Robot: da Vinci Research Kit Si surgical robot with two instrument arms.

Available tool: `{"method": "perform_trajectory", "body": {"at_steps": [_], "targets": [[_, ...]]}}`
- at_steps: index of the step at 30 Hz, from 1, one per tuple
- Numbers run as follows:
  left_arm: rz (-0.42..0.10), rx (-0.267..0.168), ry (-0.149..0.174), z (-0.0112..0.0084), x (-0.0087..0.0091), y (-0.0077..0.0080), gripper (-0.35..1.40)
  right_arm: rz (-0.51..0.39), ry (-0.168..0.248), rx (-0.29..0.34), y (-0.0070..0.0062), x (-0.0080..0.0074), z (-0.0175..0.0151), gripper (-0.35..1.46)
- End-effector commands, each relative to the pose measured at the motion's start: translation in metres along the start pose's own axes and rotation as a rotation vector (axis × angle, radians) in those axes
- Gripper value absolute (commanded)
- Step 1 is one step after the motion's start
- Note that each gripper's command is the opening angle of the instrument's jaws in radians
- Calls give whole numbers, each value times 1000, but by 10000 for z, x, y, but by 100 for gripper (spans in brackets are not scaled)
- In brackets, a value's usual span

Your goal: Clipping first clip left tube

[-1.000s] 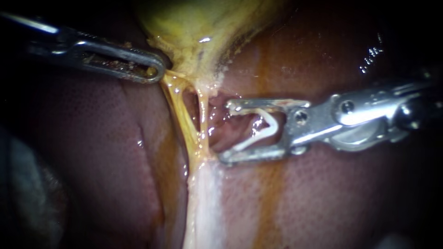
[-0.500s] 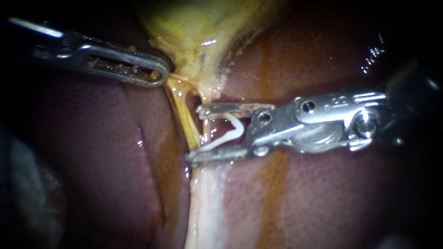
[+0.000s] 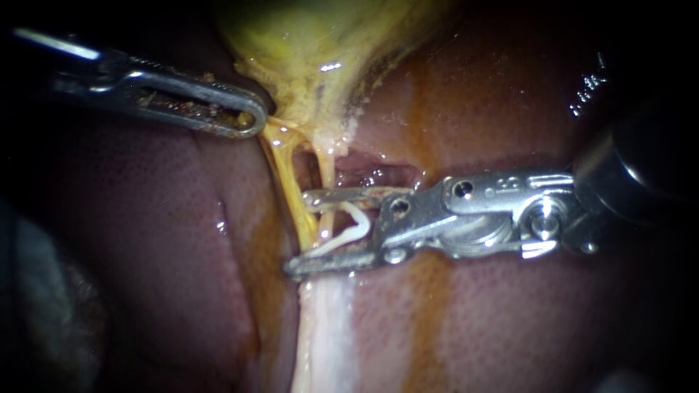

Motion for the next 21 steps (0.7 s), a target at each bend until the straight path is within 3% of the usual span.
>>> {"method": "perform_trajectory", "body": {"at_steps": [1,7,21], "targets": [[0,-2,-1,0,1,1,-35,-1,-1,0,2,-2,1,49],[-1,-4,-2,1,1,5,-35,2,-7,11,8,-9,7,49],[-1,-4,-2,1,1,5,-35,-38,17,137,-5,8,37,46]]}}
